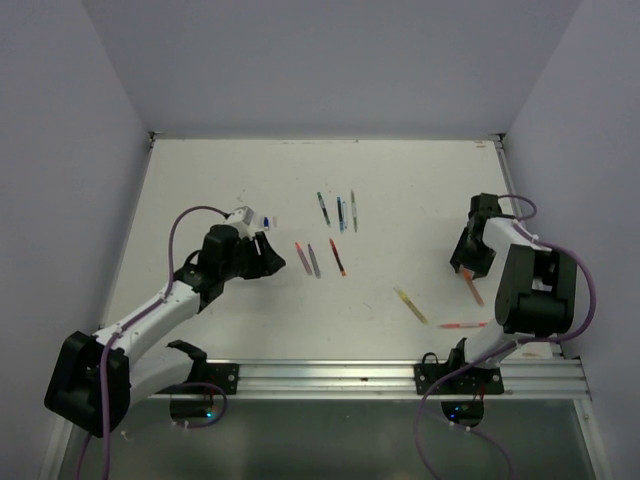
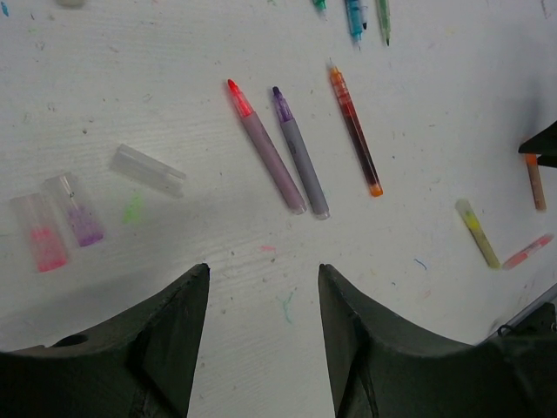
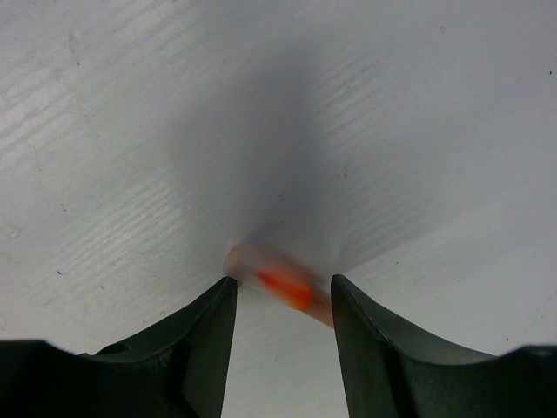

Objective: Open the pen caps

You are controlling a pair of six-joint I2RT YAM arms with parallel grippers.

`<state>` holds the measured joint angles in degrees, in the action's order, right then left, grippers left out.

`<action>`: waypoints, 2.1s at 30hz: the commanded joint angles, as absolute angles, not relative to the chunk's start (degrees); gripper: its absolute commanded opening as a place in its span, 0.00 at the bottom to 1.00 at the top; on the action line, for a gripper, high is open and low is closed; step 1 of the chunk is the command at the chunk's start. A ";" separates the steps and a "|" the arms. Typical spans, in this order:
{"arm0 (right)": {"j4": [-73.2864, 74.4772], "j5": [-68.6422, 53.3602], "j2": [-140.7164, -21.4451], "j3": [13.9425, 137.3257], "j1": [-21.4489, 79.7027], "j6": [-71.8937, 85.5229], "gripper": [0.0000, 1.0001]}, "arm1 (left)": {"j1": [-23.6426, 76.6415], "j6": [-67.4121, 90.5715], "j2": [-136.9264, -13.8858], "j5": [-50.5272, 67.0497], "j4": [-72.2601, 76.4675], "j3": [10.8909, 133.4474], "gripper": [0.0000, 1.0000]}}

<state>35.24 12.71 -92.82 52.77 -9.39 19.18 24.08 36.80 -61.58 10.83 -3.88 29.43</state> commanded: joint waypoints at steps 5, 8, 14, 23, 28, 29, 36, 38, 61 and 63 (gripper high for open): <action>33.14 8.18 -94.66 52.83 -9.58 17.58 0.36 | 24.26 35.33 -61.88 13.09 -0.97 29.62 0.57; 32.08 6.16 -94.31 52.12 -9.58 17.40 0.25 | 24.35 34.81 -61.87 17.04 2.71 29.09 0.55; 30.85 3.34 -93.52 51.86 -9.58 17.40 0.10 | 30.57 35.77 -62.93 20.14 4.04 26.99 0.40; 30.67 1.94 -91.23 52.21 -9.58 17.84 0.00 | 48.77 40.42 -66.44 19.60 9.65 21.27 0.11; 30.67 0.35 -87.90 51.60 -9.49 18.63 0.00 | 56.14 42.45 -75.82 18.72 13.00 24.77 0.00; 30.76 0.18 -87.11 51.59 -9.49 18.55 0.00 | 57.12 42.45 -77.68 18.55 13.18 25.92 0.00; 33.65 0.26 -80.25 52.47 -9.41 18.46 0.00 | 61.08 42.89 -91.57 23.02 17.84 33.04 0.00; 34.36 -2.10 -78.41 53.09 -9.40 18.54 0.00 | 61.35 42.89 -92.99 22.77 17.58 34.27 0.00; 28.92 -8.77 -79.88 55.81 15.72 20.66 0.00 | 59.68 40.88 -67.34 -8.44 -6.94 35.67 0.00; 26.12 -14.92 -80.77 55.46 17.22 20.04 0.00 | 54.62 39.82 -66.27 -3.56 -6.24 36.65 0.00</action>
